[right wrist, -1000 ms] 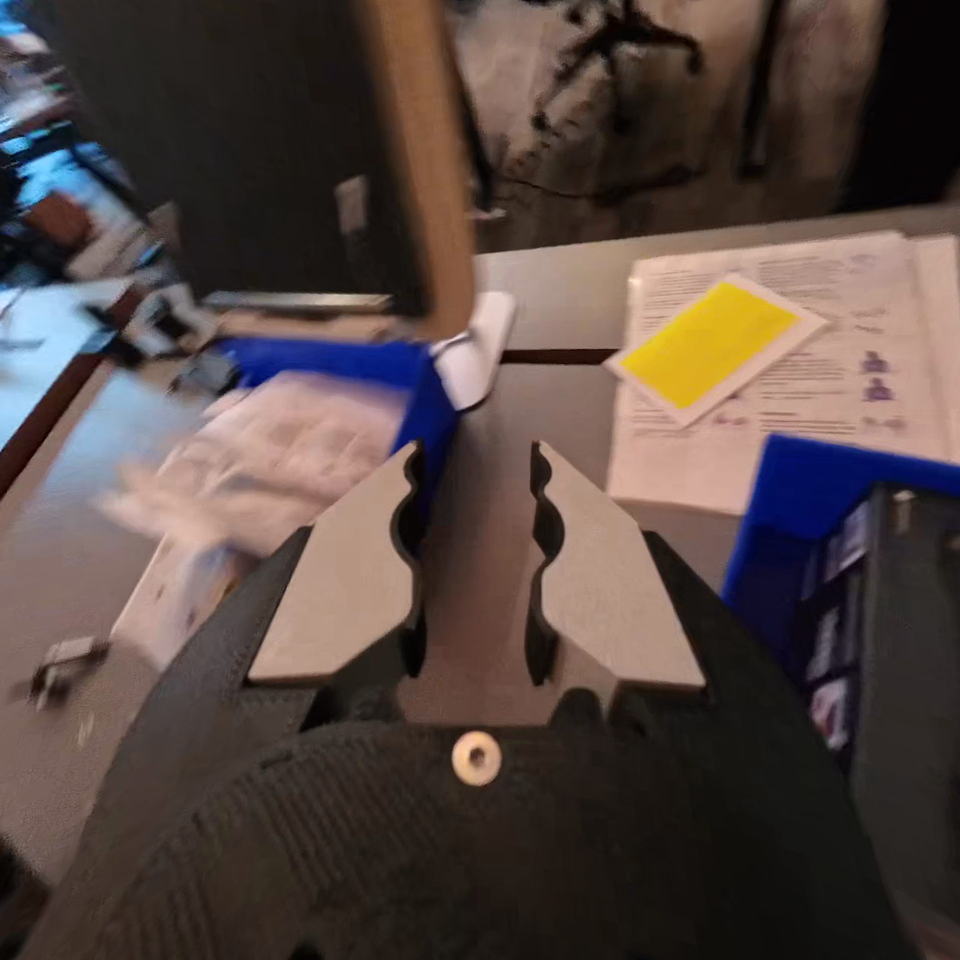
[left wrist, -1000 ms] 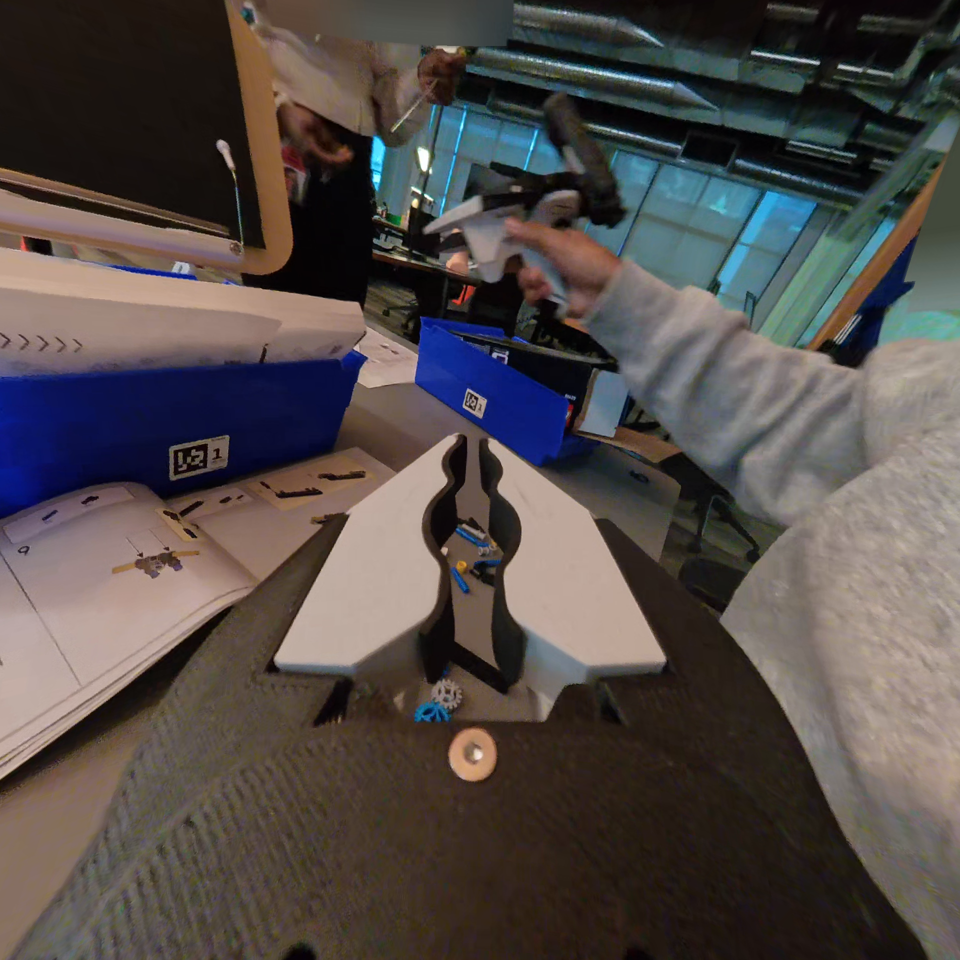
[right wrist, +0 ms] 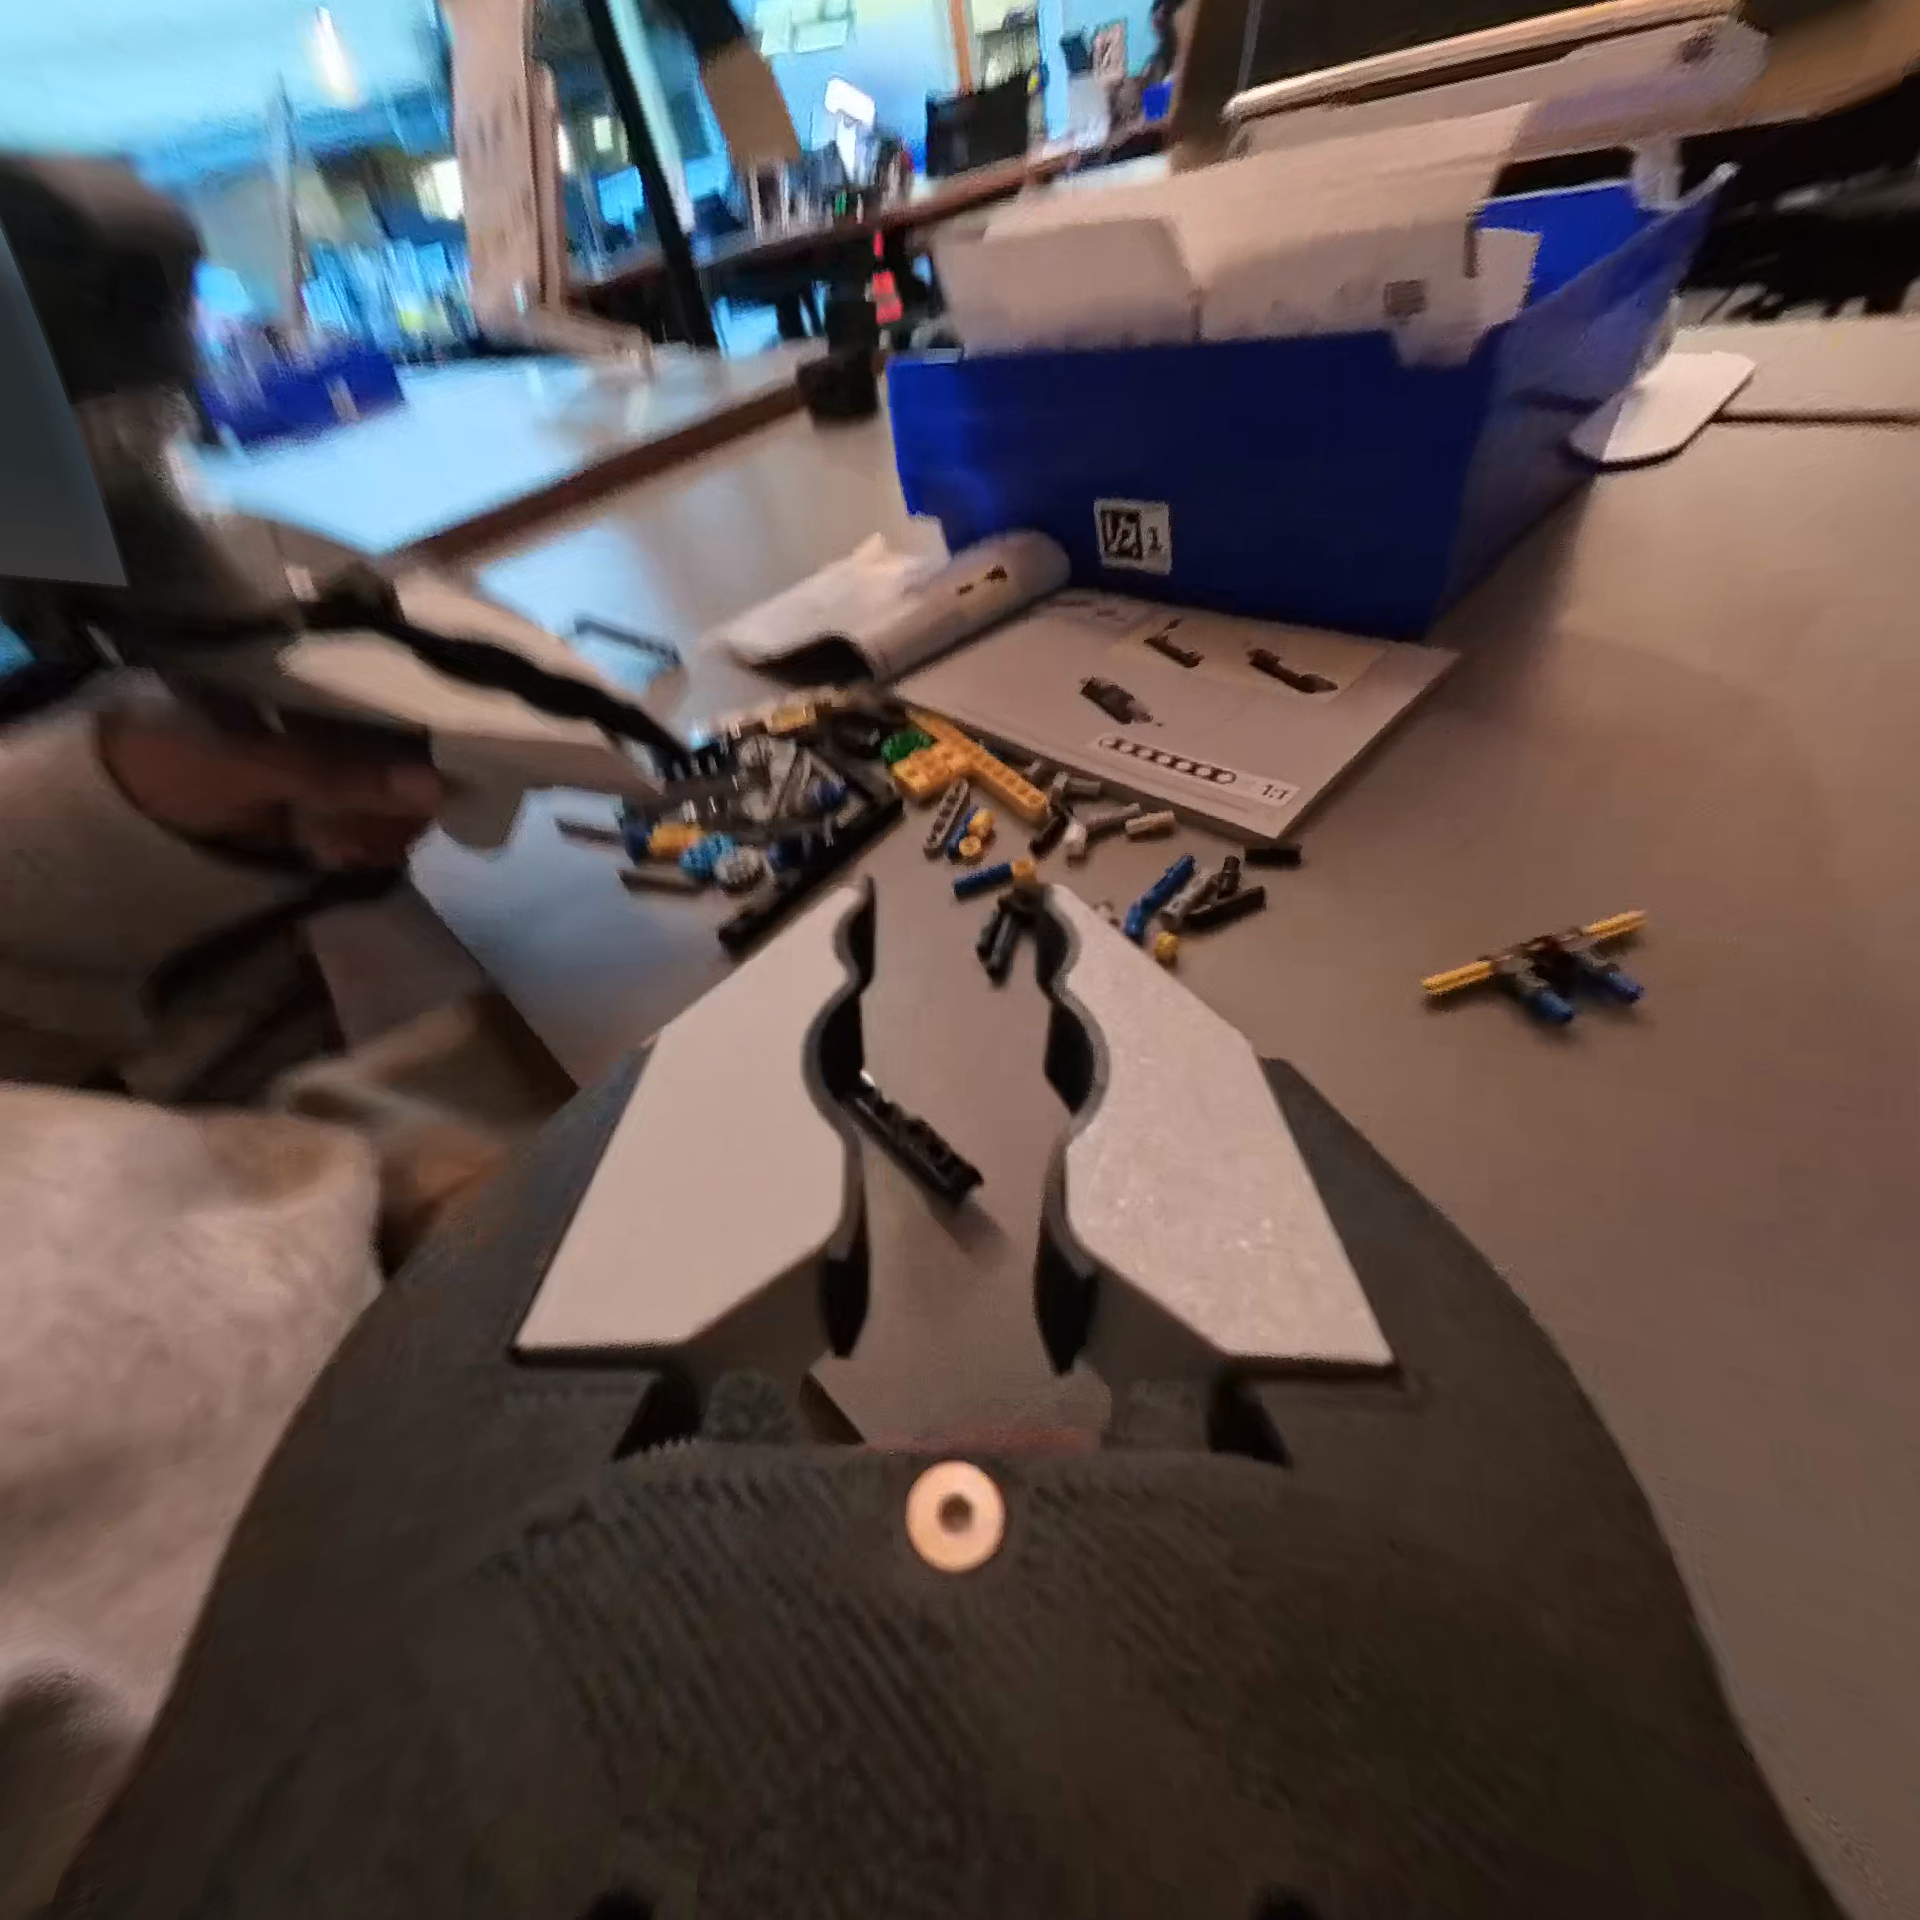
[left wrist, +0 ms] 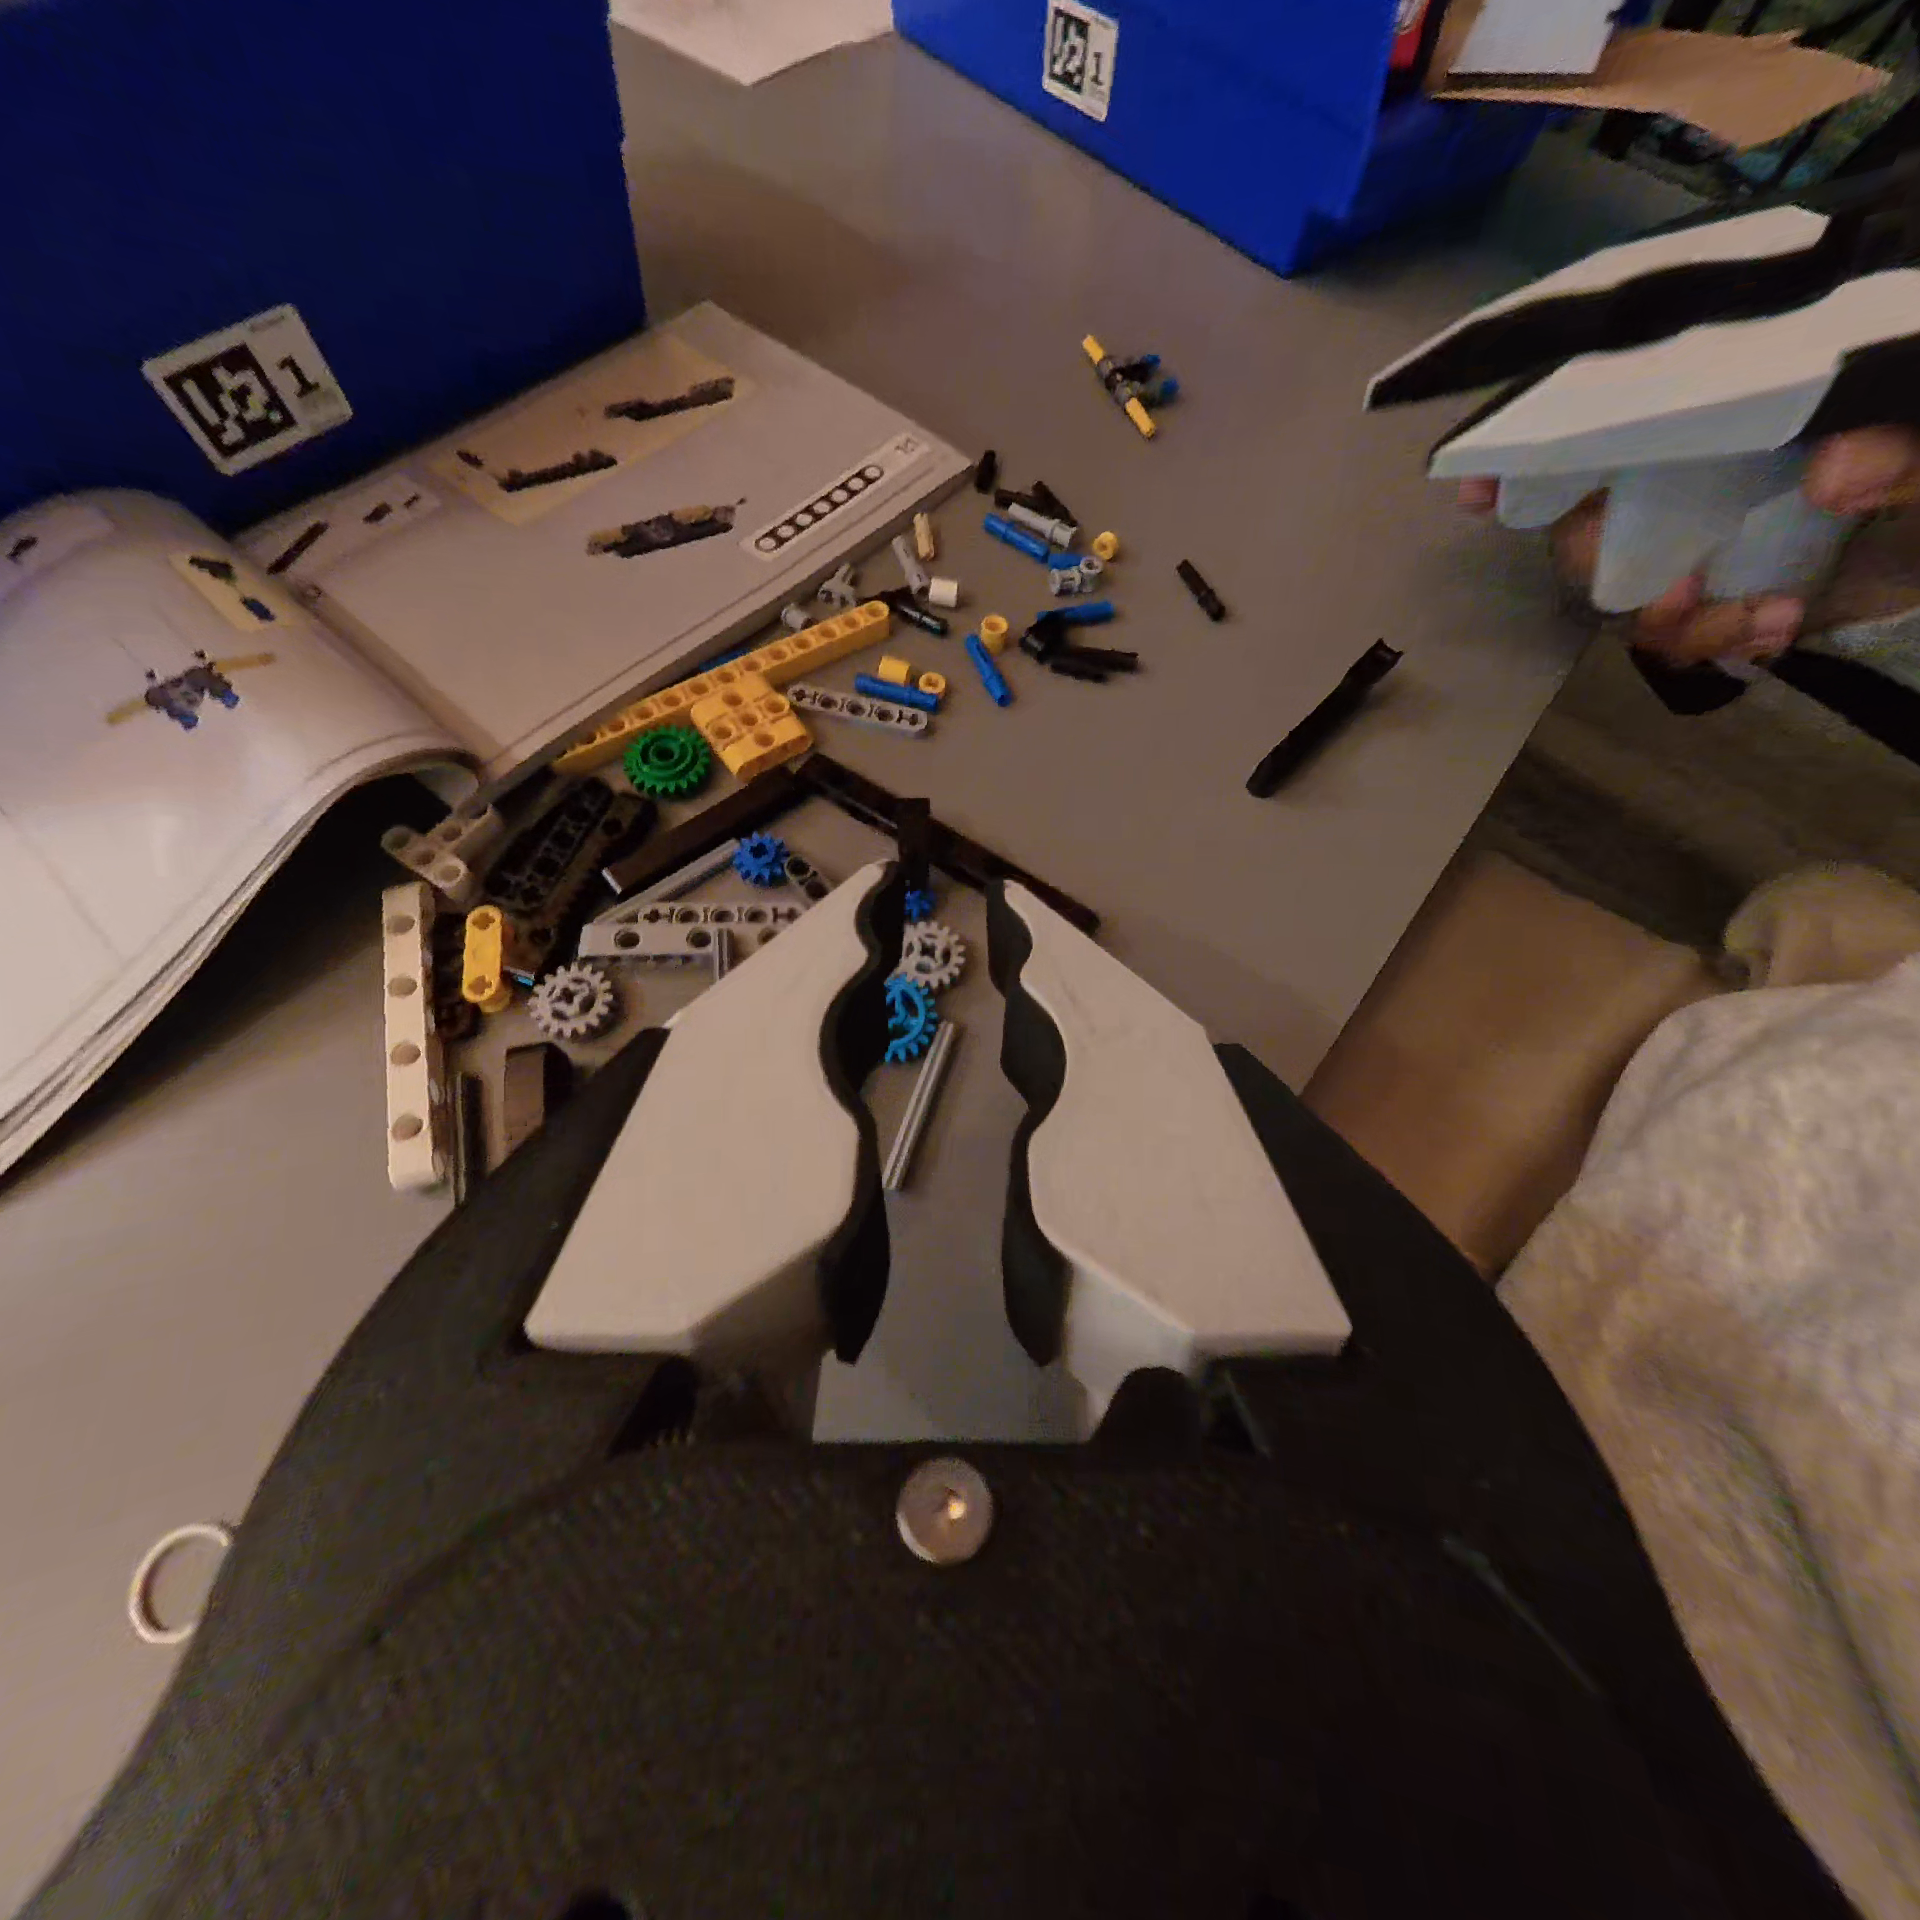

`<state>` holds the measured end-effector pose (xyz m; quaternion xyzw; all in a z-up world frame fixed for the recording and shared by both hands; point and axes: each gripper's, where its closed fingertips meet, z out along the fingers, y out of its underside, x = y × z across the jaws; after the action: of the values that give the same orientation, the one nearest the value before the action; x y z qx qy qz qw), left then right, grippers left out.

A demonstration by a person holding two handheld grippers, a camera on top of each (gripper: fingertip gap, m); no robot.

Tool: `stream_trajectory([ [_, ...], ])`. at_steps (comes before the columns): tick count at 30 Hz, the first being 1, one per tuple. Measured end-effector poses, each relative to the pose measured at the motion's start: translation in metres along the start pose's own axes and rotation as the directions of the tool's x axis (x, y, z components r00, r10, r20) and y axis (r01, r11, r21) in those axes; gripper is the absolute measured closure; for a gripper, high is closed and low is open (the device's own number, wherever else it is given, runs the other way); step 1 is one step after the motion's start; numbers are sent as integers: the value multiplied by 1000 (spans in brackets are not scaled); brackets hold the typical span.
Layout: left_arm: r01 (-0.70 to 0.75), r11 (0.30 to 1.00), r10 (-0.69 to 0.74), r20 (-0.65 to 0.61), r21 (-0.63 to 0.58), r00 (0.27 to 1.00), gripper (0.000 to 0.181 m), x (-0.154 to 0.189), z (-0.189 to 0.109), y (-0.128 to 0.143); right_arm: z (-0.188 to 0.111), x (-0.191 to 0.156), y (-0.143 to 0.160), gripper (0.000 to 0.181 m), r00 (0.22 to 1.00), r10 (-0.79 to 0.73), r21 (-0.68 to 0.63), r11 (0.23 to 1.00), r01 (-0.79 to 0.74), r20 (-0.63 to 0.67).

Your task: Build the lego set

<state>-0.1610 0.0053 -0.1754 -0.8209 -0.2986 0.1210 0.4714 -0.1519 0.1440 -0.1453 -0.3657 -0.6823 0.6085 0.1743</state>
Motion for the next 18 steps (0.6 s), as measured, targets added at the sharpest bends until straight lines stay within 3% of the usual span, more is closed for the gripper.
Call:
stream_trajectory([
  [3,56,998,-56,14,19,998,164,0,5,3,-6,15,-25,145,931,356,159,918,-364,78],
  [6,38,999,-37,46,-8,998,162,-1,16,5,-3,18,-24,133,812,536,103,817,-568,228],
  [11,14,994,-6,79,-110,997,160,-8,37,10,12,18,2,127,779,592,-61,803,-593,205],
  [18,37,992,-26,90,-120,996,175,-10,36,10,12,23,10,130,900,424,-58,905,-420,101],
])
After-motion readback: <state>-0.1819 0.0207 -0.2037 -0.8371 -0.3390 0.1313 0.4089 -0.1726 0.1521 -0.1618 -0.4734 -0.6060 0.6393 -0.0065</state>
